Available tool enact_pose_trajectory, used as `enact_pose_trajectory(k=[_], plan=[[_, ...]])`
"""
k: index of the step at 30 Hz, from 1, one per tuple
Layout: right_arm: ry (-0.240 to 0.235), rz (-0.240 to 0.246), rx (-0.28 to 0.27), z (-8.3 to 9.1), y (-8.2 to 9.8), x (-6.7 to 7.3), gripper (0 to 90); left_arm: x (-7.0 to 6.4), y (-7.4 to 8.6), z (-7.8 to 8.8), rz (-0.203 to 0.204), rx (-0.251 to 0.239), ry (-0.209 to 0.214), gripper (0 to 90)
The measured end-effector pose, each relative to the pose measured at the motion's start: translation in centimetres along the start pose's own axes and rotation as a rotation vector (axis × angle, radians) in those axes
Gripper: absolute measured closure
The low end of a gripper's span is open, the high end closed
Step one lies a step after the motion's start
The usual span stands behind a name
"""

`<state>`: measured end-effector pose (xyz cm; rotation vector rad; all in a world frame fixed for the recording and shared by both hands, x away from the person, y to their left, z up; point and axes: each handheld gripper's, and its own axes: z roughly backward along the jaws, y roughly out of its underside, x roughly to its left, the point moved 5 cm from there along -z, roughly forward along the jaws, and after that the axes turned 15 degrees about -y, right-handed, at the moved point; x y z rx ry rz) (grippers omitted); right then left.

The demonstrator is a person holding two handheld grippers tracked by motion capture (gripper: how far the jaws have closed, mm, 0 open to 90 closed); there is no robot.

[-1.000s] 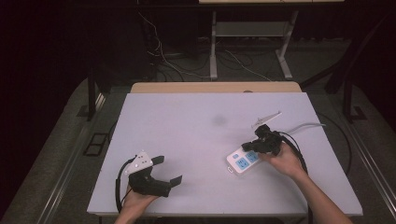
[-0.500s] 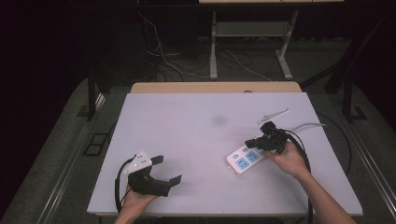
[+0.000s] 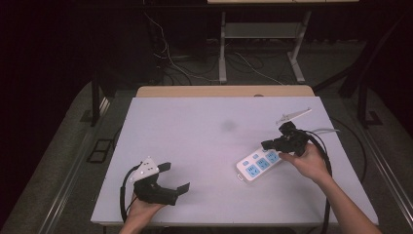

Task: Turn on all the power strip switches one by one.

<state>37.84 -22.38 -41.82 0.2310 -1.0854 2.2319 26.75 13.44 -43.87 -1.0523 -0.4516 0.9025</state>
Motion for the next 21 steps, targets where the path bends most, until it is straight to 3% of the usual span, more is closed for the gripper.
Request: enact_pose_trajectory(k=[8, 21], plan=[[0.015, -0.003, -0.007, 1.2, -0.4, -0.3, 90.0, 0.0, 0.0, 0.0, -0.001, 0.0, -0.001, 0.0], [0.03, -0.037, 0.004, 1.7, 0.0, -2.1, 90.0, 0.1, 0.0, 0.0, 0.003, 0.0, -0.004, 0.0]])
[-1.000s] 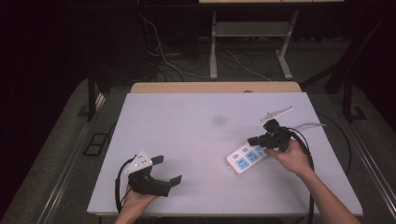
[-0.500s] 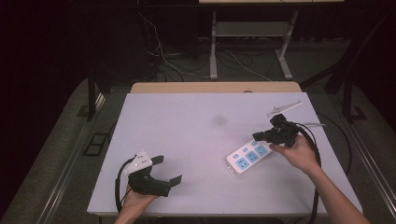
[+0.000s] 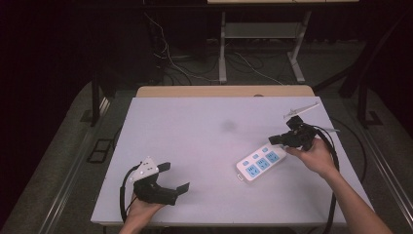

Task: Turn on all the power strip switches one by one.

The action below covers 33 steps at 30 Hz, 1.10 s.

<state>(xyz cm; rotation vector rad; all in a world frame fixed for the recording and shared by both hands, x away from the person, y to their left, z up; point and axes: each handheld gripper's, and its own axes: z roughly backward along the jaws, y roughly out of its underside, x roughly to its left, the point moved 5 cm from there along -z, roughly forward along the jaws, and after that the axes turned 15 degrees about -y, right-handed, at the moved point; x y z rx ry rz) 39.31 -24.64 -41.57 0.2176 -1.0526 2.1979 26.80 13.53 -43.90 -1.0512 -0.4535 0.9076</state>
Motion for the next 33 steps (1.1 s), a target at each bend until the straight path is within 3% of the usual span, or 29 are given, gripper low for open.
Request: enact_pose_trajectory(k=[33], plan=[[-0.022, -0.021, 0.07, -2.5, 0.2, -1.7, 90.0, 0.1, 0.0, 0.0, 0.003, -0.002, -0.001, 0.0]])
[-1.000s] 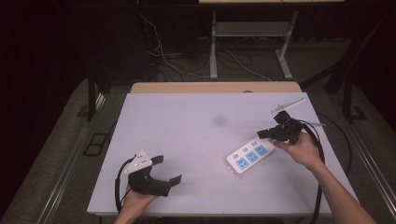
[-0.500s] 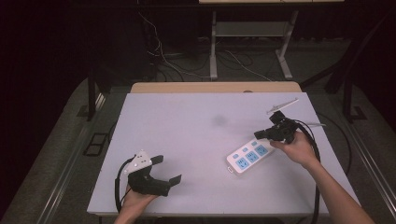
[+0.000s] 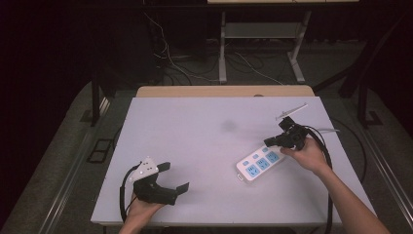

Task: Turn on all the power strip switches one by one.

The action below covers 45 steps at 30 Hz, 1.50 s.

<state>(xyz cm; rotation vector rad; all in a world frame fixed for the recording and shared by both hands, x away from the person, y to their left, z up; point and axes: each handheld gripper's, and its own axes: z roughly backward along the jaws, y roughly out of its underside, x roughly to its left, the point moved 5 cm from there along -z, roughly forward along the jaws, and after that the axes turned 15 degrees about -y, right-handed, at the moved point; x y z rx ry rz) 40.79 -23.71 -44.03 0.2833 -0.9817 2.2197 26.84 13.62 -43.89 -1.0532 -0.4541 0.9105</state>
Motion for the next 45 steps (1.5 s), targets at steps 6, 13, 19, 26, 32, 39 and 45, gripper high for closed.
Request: enact_pose_trajectory(k=[6, 13, 19, 26, 32, 39, 45], plan=[[-0.008, -0.01, 0.028, -0.4, 0.3, 0.0, 90.0, 0.1, 0.0, 0.0, 0.0, -0.001, -0.001, 0.0], [-0.018, -0.016, 0.04, -0.8, 0.6, -0.1, 90.0, 0.1, 0.0, 0.0, -0.001, 0.0, -0.003, 0.0], [-0.02, -0.02, 0.035, -0.9, 0.7, 0.0, 90.0, 0.0, 0.0, 0.0, -0.003, 0.001, -0.002, 0.0], [-0.013, -0.01, 0.033, -1.0, 0.8, 0.0, 90.0, 0.0, 0.0, 0.0, -0.004, 0.001, -0.003, 0.0], [-0.035, 0.002, 0.041, -1.8, 0.6, 0.5, 90.0, 0.0, 0.0, 0.0, -0.005, 0.0, -0.004, 0.0], [-0.013, 0.008, 0.056, -1.9, 0.4, 0.7, 90.0, 0.3, 0.0, 0.3, 0.001, -0.005, -0.008, 0.0], [-0.004, 0.017, 0.042, -1.7, 0.7, 0.7, 90.0, 0.2, 0.0, 0.2, -0.004, -0.004, -0.009, 0.0]])
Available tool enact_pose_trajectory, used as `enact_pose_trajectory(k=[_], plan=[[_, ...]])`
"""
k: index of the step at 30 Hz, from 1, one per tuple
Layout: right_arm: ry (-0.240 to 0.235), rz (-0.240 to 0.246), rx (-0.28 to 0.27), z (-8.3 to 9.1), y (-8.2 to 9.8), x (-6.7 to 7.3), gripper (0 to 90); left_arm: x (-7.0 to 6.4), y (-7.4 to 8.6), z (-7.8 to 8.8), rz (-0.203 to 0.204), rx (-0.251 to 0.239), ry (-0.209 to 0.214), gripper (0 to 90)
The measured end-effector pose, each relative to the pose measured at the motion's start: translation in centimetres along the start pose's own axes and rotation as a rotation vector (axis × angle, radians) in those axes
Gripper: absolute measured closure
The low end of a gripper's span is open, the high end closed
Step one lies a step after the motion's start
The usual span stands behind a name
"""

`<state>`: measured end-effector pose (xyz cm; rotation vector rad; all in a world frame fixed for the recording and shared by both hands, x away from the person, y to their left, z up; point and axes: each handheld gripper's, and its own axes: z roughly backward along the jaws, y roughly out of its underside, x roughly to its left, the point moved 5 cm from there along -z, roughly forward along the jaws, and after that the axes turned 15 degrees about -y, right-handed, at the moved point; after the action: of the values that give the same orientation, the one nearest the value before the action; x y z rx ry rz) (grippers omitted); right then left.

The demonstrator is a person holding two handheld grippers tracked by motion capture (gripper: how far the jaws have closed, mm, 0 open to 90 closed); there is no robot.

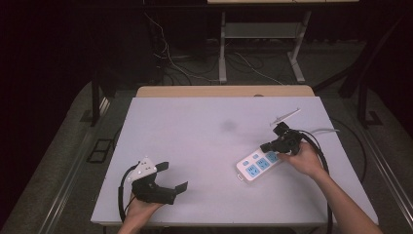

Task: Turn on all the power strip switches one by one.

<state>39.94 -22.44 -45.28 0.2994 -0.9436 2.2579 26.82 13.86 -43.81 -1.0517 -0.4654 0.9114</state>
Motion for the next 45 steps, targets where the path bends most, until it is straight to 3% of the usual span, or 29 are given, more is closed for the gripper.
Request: enact_pose_trajectory(k=[12, 17, 24, 26, 33, 38, 45], plan=[[-0.02, 0.0, -0.068, -0.2, 0.2, -0.5, 90.0, 0.2, 0.0, 0.2, 0.001, -0.005, -0.003, 0.0], [-0.016, 0.007, -0.07, -0.1, 0.3, -0.3, 90.0, 0.3, 0.0, 0.1, 0.006, -0.002, -0.005, 0.0], [-0.048, -0.006, -0.111, 0.0, 0.7, -0.7, 90.0, 0.2, 0.1, 0.2, 0.004, -0.004, -0.007, 0.0], [-0.028, -0.007, -0.098, -0.1, 0.8, -0.7, 90.0, 0.2, 0.1, 0.2, 0.007, -0.005, -0.009, 0.0], [-0.054, -0.004, -0.131, -0.1, 1.0, -0.9, 90.0, 0.2, 0.0, 0.4, 0.003, -0.008, -0.01, 0.0], [-0.034, 0.011, -0.105, 0.0, 0.7, -0.7, 90.0, 0.2, 0.1, 0.2, 0.007, -0.003, -0.007, 0.0], [-0.034, 0.016, -0.119, 0.1, 0.4, -0.3, 90.0, 0.2, 0.1, 0.2, 0.007, -0.002, -0.008, 0.0]])
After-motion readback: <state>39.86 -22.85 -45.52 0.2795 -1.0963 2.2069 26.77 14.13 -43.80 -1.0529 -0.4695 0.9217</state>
